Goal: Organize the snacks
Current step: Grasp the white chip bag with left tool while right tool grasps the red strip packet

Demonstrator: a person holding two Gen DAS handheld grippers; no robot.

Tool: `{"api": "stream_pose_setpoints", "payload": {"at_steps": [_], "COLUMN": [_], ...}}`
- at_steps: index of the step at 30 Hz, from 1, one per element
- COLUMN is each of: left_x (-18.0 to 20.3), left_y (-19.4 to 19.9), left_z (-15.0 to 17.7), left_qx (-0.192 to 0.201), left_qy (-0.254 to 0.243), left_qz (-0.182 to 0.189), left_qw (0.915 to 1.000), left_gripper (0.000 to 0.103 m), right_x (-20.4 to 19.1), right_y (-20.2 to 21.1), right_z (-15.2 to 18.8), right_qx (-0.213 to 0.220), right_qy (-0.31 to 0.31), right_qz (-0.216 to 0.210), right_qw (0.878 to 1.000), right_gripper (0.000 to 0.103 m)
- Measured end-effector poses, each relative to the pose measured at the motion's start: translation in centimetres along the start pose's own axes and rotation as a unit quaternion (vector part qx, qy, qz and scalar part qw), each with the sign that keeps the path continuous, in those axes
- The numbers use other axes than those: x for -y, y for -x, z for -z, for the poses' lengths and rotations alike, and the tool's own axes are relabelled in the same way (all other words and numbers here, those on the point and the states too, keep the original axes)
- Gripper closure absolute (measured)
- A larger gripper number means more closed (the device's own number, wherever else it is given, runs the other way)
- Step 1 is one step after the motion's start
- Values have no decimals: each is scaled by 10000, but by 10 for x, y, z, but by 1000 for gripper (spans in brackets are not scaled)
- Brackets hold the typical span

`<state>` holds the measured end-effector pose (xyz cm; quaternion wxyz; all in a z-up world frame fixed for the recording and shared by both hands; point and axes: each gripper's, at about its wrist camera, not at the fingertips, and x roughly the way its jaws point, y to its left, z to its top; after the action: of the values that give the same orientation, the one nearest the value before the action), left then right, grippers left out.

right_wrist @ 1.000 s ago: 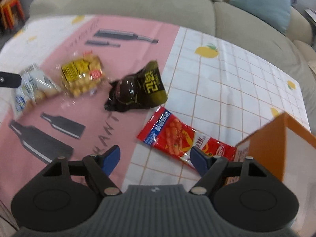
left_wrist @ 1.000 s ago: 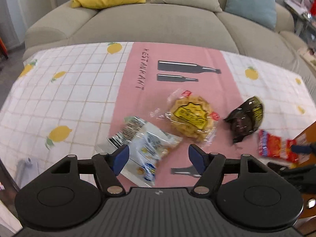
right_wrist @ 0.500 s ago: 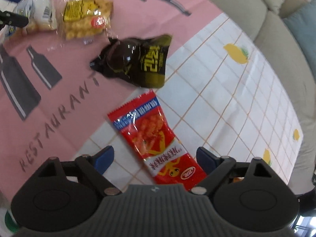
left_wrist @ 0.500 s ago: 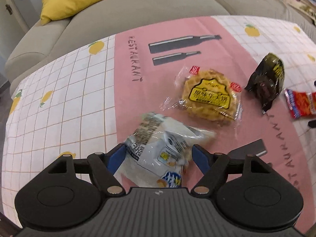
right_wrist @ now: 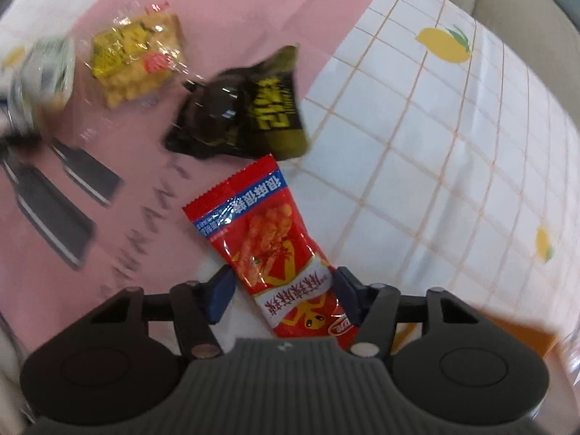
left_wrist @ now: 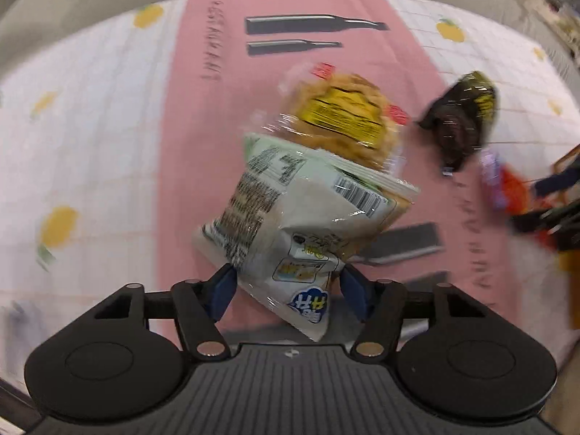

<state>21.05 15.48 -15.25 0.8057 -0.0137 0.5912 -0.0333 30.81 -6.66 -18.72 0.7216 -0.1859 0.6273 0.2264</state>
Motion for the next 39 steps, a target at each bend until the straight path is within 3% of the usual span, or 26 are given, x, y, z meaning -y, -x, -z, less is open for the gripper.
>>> {"api": "stream_pose_setpoints", "payload": {"at_steps": [4, 6, 9, 13, 18, 23, 30, 32, 39], "left_x": [21, 28, 39, 51, 55, 67, 72, 74, 85], "left_y": [2, 6, 12, 30, 47, 37, 15, 12, 4], "left_z": [16, 22, 27, 35, 35, 23, 16, 17, 18], "left_qx": [138, 102, 92, 455, 850, 767, 587, 590, 643], "left_qy": [109, 258, 351, 50, -483, -1318, -1490, -1514, -1542], "left_qz": [24, 295, 539, 347, 350, 144, 99, 58, -93], "left_qw": [9998, 9992, 9979, 9983, 9946, 9882, 9870, 9867, 9859], "left_gripper": [37, 38, 36, 27, 15, 13, 11, 9, 13], "right_x": [-22, -29, -34, -37, -45, -51, -67, -70, -67], "right_y": [9, 13, 17, 25, 45, 47, 24, 18, 5], "right_z": [19, 30, 49, 74, 100, 115, 113, 113, 114], "right_qx": [424, 639, 937, 1440, 2051, 2355, 2487, 2461, 2414], "right_qy": [-654, -1079, -1951, -2438, -2188, -1582, -953, -815, -846], "right_qz": [-405, -525, -849, -807, -543, -97, 115, 204, 120], "right_qw": [9961, 9907, 9726, 9557, 9524, 9589, 9638, 9656, 9667], "right_gripper": [51, 51, 51, 49, 40, 24, 25, 31, 39]}}
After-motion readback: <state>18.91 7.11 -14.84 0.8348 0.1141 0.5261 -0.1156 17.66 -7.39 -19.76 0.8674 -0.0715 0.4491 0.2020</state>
